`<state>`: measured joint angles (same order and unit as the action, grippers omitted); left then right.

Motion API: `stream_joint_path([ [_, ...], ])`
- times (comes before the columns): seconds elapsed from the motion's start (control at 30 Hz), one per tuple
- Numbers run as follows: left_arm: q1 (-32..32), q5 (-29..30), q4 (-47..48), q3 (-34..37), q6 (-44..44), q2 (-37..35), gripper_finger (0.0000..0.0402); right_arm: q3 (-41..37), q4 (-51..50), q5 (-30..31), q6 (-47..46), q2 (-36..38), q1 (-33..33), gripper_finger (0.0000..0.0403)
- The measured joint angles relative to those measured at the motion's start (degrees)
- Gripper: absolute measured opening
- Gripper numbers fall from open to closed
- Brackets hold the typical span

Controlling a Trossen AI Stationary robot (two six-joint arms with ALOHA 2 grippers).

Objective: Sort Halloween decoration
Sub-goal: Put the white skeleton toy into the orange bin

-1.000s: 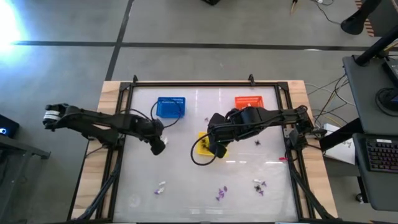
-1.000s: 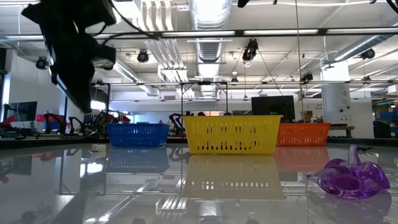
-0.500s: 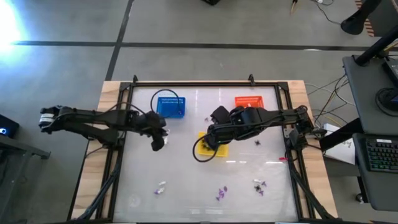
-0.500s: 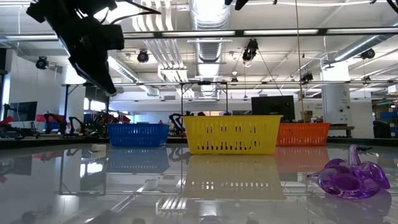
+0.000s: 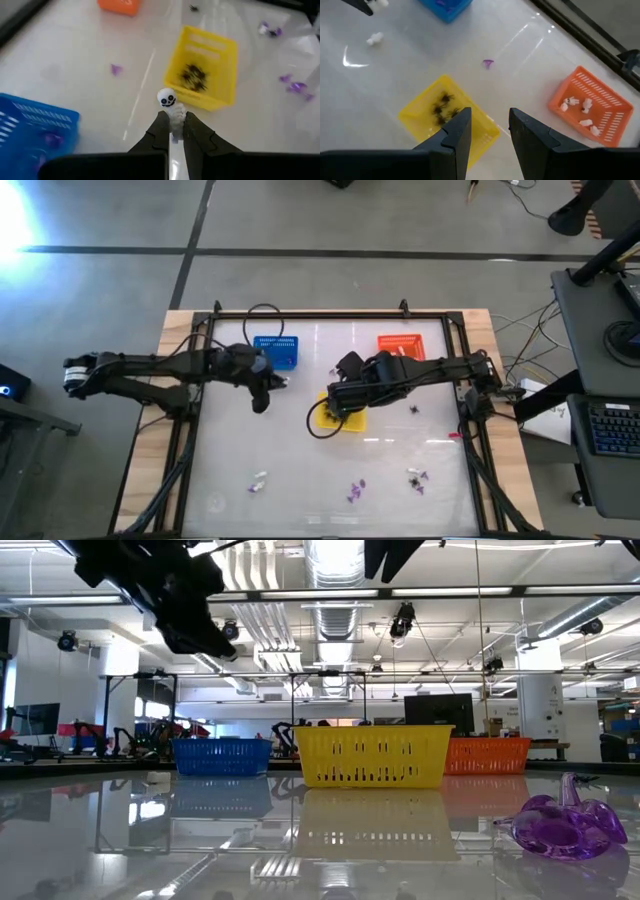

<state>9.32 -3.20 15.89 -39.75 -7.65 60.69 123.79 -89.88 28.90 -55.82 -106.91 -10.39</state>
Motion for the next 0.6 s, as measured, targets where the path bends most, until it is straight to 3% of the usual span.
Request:
stream_joint_path([
  [0.23, 7.3, -5.8, -2.9, -1.7, 1.8, 4.9, 0.0000, -1.2, -0.2, 4.5, 4.1, 1.7, 2.9, 0.0125],
  [0.6, 11.6, -7.4, 0.4, -20.7, 13.9, 19.3, 0.0000, -3.5, -0.1, 5.8, 13.1, 7.0, 9.9, 0.0125],
])
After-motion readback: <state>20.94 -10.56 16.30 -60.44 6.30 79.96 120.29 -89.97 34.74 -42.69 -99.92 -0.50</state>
